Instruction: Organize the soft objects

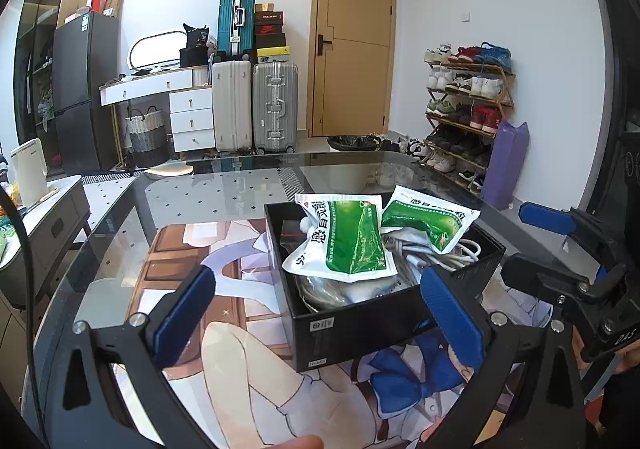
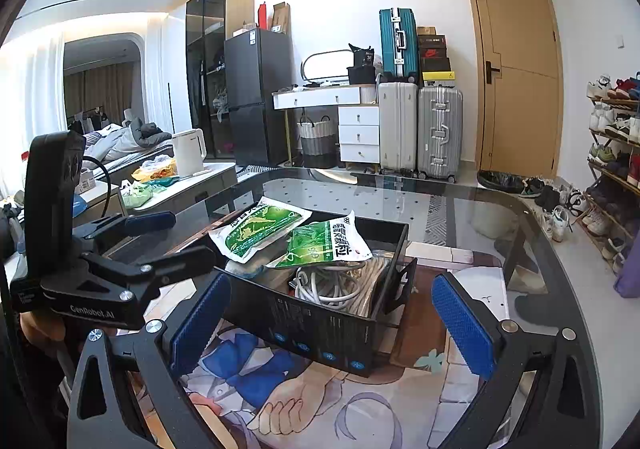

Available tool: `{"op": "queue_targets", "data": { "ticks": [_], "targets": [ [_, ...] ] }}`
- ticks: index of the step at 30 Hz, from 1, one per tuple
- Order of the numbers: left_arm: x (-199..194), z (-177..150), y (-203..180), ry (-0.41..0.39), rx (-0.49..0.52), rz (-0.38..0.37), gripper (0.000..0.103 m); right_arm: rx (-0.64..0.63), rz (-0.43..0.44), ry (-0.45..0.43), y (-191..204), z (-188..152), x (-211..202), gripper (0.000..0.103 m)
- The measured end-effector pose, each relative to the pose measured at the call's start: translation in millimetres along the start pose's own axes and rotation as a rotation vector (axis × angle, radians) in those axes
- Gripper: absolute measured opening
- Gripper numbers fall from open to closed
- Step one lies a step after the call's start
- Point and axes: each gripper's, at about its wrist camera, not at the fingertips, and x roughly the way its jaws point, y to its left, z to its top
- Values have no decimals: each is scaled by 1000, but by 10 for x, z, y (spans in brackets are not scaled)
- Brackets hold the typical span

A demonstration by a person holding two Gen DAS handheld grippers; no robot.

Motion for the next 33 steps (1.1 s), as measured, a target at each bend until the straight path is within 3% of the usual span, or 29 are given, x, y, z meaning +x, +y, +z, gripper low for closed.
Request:
{"op": "queue_targets", "data": {
  "ticks": [33],
  "targets": [
    [-15,24,16,-6,-24,22,103,-25,-1,-48,126,-68,-130,102]
  ]
}}
